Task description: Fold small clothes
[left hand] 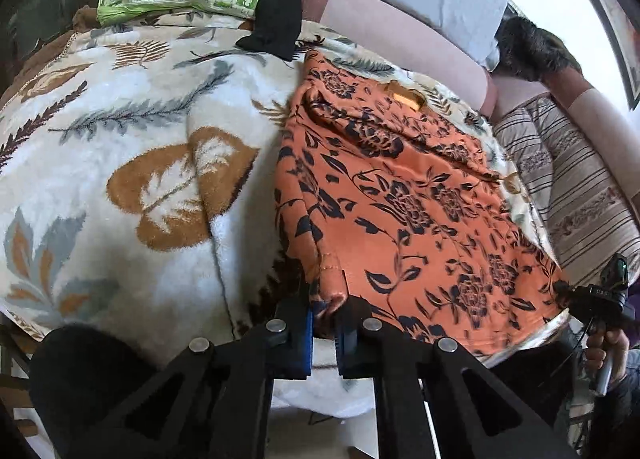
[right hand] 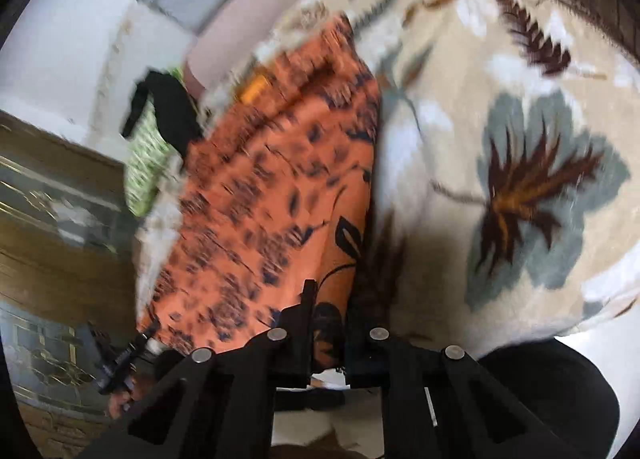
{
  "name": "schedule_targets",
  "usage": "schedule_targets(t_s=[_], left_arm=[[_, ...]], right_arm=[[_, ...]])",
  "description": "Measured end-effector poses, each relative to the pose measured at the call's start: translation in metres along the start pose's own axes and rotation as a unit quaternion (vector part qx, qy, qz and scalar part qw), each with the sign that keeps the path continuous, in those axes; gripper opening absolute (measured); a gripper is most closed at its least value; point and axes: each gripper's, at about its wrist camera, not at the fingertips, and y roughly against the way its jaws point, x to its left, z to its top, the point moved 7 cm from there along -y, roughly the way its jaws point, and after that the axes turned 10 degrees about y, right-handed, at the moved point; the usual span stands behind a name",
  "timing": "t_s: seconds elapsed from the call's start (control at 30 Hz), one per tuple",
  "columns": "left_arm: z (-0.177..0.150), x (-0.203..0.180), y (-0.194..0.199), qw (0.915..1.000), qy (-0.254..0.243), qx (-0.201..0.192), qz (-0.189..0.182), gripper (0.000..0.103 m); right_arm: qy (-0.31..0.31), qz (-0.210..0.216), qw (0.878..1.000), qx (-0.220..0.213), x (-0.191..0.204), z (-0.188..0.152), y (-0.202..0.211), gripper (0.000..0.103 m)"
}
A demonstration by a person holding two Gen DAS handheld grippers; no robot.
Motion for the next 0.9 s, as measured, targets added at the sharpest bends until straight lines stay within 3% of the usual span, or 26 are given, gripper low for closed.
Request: schedule_targets(t_s=[0.13, 0.2, 0.27, 0.33, 0.37, 0.4, 0.47, 0.57, 0.7, 0.83, 0.9], left_arm=[[-0.024, 0.027, -0.042, 0.9963, 0.025, 0.07, 0.043, 0.011], [-0.024, 0.026, -0.039, 0.9972, 0.027, 0.06, 0.036, 0.019], [-0.022, 0.025, -0.042, 0.9969, 0.027, 0.065, 0.034, 0.021], [-0.022, 0.024, -0.045, 0.9969, 0.016, 0.065, 0.041, 0.015], [-0.021, 0.023, -0.046, 0.997, 0.009, 0.065, 0.041, 0.01], [-0.02, 0.022, -0.049, 0.997, 0.007, 0.065, 0.041, 0.01], [-0.018, 0.019, -0.051, 0.9968, 0.017, 0.069, 0.038, 0.009], [-0.018, 0.022, -0.037, 0.9963, 0.034, 0.074, 0.026, 0.009], [0.008, -0.001, -0.015, 0.9985, 0.023, 0.05, -0.006, 0.008], [0.074, -0.043, 0.004, 0.9985, -0.001, 0.002, -0.055, 0.008], [0.126, -0.066, 0.007, 0.9964, -0.017, -0.029, -0.078, 0.008]], right_arm=[[-0.074, -0.013, 0.996, 0.057, -0.035, -0.023, -0.04, 0.018], [-0.082, -0.003, 0.995, 0.063, -0.036, -0.03, -0.045, 0.043], [-0.076, 0.02, 0.995, 0.055, -0.027, -0.028, -0.044, 0.064], [-0.054, 0.003, 0.996, 0.07, -0.024, -0.027, -0.048, 0.056], [-0.047, -0.007, 0.996, 0.078, -0.023, -0.027, -0.05, 0.027], [-0.047, -0.015, 0.996, 0.08, -0.025, -0.028, -0.051, 0.021], [-0.051, -0.011, 0.996, 0.079, -0.026, -0.028, -0.052, 0.015], [-0.071, 0.004, 0.994, 0.08, -0.03, -0.028, -0.051, 0.015], [-0.068, 0.034, 0.995, 0.066, -0.022, -0.01, -0.039, 0.012], [-0.058, 0.081, 0.995, 0.019, 0.006, 0.051, -0.03, 0.011], [-0.05, 0.103, 0.993, -0.011, 0.02, 0.1, -0.028, 0.011]])
